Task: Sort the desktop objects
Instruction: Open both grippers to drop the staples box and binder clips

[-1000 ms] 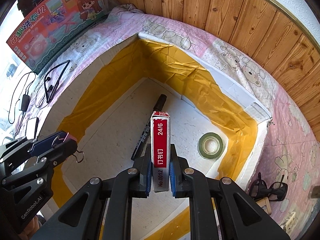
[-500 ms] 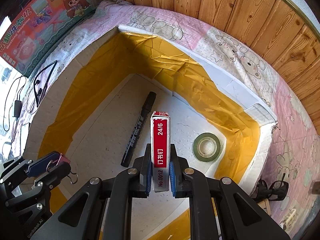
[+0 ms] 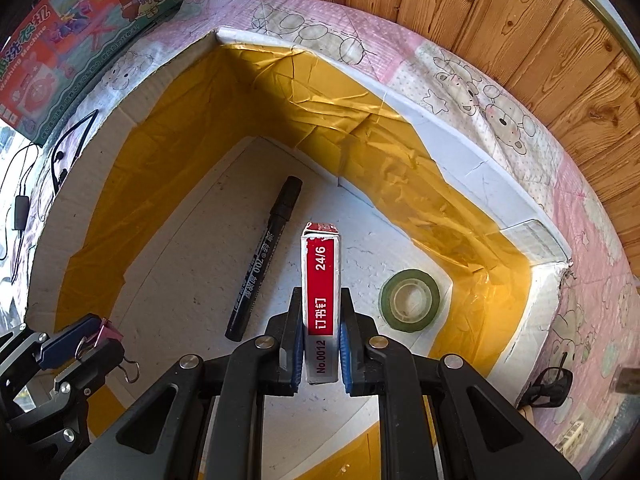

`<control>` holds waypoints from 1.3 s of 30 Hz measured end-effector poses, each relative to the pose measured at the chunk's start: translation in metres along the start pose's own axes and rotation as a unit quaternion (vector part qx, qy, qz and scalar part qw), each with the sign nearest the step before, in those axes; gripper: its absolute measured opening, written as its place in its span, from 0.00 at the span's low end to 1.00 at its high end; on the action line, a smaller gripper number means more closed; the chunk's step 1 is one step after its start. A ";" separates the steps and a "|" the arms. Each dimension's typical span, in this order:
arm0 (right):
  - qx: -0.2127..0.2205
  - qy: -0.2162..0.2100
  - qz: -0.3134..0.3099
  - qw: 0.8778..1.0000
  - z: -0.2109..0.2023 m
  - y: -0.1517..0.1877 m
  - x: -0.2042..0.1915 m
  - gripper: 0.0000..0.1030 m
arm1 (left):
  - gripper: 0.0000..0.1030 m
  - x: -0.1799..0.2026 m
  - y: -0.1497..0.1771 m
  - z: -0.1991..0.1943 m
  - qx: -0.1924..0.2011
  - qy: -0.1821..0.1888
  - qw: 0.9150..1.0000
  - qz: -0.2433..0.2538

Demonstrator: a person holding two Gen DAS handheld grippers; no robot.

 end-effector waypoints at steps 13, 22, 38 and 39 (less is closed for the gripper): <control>0.005 -0.002 0.022 1.000 -0.001 -0.004 0.007 0.20 | 0.26 -0.003 0.004 -0.003 -0.018 0.003 1.000 0.005; 0.010 -0.003 0.023 1.000 -0.012 0.002 0.003 0.21 | 0.31 -0.005 0.005 -0.018 -0.008 0.003 1.000 0.001; 0.029 -0.004 -0.015 0.999 -0.058 0.041 -0.004 0.30 | 0.35 0.014 0.010 -0.044 0.018 0.005 1.000 0.015; 0.033 0.000 -0.018 0.999 -0.062 0.043 -0.004 0.32 | 0.35 0.015 0.011 -0.046 0.020 0.005 1.000 0.016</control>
Point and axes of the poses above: each gripper's, at about its wrist camera, not at the fingertips, and z roughly the way its jaws point, x to its right, y to its underside, the point moved 9 cm from there along z, roughly the way its jaws point, and after that the axes turned 1 degree about z, right-handed, at the moved point
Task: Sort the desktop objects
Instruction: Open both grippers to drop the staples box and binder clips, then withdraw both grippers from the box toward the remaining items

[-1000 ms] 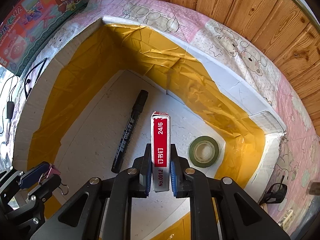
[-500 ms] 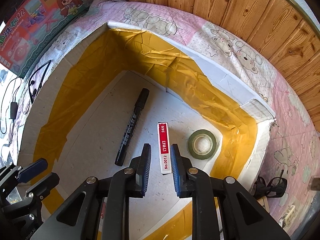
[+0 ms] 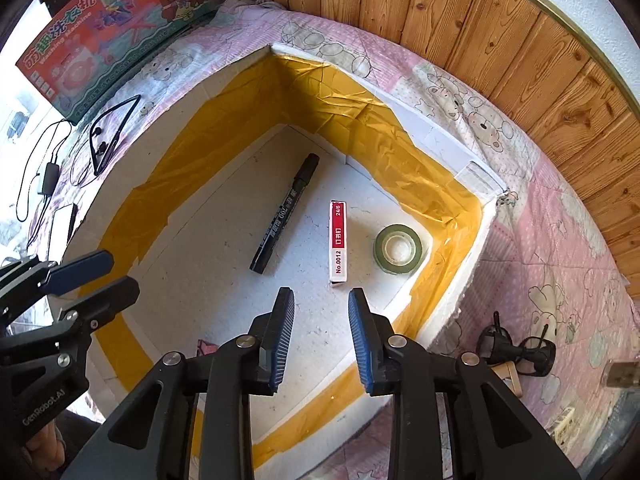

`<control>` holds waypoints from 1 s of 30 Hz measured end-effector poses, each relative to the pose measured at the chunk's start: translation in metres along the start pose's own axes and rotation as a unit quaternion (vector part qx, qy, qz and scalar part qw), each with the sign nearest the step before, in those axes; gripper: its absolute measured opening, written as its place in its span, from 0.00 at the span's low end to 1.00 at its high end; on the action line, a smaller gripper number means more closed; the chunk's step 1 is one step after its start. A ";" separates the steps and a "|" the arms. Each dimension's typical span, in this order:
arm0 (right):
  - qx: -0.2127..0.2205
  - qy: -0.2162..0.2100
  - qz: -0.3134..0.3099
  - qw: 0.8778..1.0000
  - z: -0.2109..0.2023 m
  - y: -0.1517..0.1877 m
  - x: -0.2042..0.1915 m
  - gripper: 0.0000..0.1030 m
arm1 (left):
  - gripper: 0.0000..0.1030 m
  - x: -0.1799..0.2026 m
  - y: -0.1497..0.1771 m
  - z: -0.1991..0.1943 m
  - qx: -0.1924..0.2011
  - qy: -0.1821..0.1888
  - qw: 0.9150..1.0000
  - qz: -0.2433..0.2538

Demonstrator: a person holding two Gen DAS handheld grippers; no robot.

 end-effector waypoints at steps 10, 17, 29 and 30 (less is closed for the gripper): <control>0.037 0.030 -0.042 0.998 -0.037 0.028 -0.005 0.33 | 0.36 0.006 -0.001 -0.016 0.024 -0.006 1.000 0.003; 0.064 0.023 -0.040 0.997 -0.057 0.044 -0.013 0.34 | 0.36 0.007 -0.002 -0.030 0.049 -0.011 0.999 0.004; 0.125 0.000 -0.028 0.992 -0.097 0.072 -0.033 0.38 | 0.36 0.026 0.001 -0.060 0.106 -0.011 0.994 0.026; 0.135 -0.005 -0.027 0.991 -0.102 0.076 -0.035 0.38 | 0.36 0.028 0.000 -0.063 0.111 -0.008 0.993 0.031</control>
Point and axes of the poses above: each gripper's, at about its wrist camera, not at the fingertips, and z roughly the way its jaws point, x to its right, y to its underside, the point moved 9 cm from there along z, roughly the way its jaws point, and after that the axes turned 1 degree about z, right-handed, at the moved point
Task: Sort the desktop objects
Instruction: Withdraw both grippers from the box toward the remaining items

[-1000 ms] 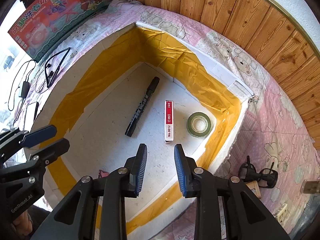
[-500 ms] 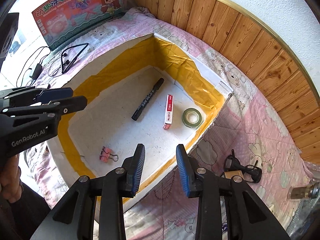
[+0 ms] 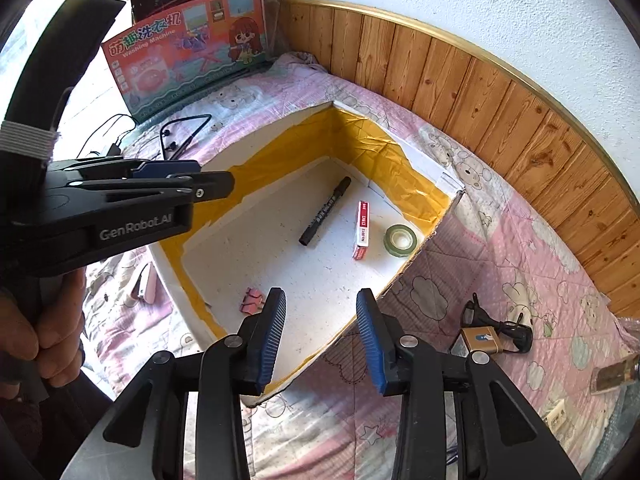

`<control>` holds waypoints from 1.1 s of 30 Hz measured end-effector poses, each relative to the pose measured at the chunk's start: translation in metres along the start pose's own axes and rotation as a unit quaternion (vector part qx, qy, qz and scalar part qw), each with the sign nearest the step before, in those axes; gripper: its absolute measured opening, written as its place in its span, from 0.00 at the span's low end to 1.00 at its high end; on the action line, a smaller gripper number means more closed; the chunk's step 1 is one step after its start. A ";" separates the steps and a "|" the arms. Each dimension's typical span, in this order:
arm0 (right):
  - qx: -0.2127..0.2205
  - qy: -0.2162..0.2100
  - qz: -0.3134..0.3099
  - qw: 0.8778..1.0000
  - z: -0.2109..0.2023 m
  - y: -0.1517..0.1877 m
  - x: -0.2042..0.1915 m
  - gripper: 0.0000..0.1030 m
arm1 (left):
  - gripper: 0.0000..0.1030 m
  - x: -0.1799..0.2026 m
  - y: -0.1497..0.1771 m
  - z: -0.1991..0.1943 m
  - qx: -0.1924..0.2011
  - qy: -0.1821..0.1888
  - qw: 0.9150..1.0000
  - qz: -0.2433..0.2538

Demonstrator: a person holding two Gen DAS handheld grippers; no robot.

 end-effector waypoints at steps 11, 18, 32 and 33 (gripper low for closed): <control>0.107 -0.015 0.021 0.994 -0.054 0.026 -0.015 0.43 | 0.36 0.029 -0.001 -0.027 0.051 0.031 0.998 0.025; 0.141 -0.018 0.056 0.988 -0.075 0.035 -0.002 0.45 | 0.36 0.048 -0.001 -0.042 0.084 0.037 0.995 0.041; 0.185 -0.005 0.131 0.974 -0.118 0.064 0.058 0.45 | 0.39 0.137 0.019 -0.048 0.085 0.140 0.983 0.078; 0.186 -0.001 0.141 0.972 -0.120 0.068 0.069 0.46 | 0.39 0.146 0.022 -0.047 0.083 0.147 0.982 0.083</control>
Point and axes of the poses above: each gripper's, at about its wrist camera, not at the fingertips, and z roughly the way its jaws point, x to its right, y to its underside, the point moved 9 cm from there along z, roughly the way its jaws point, and after that the axes turned 1 degree about z, right-handed, at the moved point
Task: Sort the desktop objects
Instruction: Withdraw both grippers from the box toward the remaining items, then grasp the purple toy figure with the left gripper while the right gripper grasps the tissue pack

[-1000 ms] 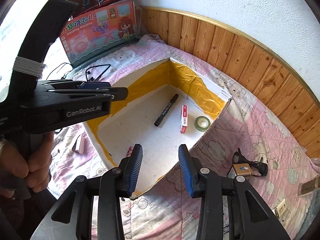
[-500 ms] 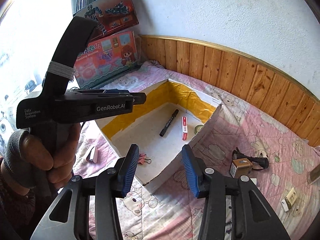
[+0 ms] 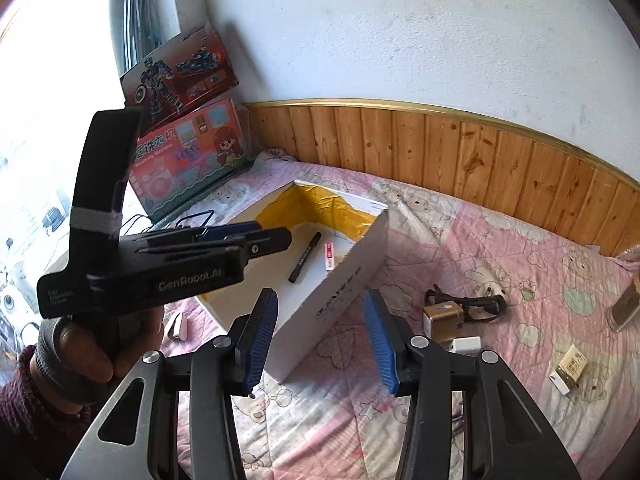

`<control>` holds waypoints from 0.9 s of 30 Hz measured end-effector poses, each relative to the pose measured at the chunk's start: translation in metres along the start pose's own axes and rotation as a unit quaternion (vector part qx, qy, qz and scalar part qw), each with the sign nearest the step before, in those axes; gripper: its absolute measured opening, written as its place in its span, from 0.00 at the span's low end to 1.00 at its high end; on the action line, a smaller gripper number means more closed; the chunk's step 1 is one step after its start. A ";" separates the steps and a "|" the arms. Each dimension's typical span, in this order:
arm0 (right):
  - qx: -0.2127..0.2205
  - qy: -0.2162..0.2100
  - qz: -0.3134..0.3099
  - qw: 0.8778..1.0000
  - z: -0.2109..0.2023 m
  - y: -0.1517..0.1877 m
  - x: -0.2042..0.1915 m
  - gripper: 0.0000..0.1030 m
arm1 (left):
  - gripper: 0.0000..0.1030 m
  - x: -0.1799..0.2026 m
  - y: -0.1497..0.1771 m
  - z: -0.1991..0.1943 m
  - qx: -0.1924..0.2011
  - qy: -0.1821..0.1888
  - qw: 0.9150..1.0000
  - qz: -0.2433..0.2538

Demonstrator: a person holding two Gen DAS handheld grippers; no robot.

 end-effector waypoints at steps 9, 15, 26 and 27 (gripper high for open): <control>-0.007 0.066 0.084 0.994 -0.007 0.019 0.112 0.46 | 0.42 0.070 0.036 0.052 -0.069 0.065 0.995 0.035; -0.037 0.143 0.150 0.978 0.002 0.044 0.208 0.54 | 0.43 0.124 0.081 0.091 -0.116 0.087 0.986 0.081; -0.086 0.210 0.289 0.930 0.028 0.102 0.361 0.67 | 0.43 0.177 0.152 0.178 -0.189 0.073 0.971 0.129; -0.094 0.213 0.291 0.928 0.035 0.107 0.368 0.68 | 0.43 0.177 0.155 0.182 -0.194 0.071 0.970 0.128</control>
Point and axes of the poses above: each gripper's, at about its wrist camera, not at the fingertips, and z roughly the way its jaws point, x to its right, y to its underside, the point moved 9 cm from there along z, roughly the way its jaws point, and after that the axes turned 1 degree about z, right-handed, at the moved point
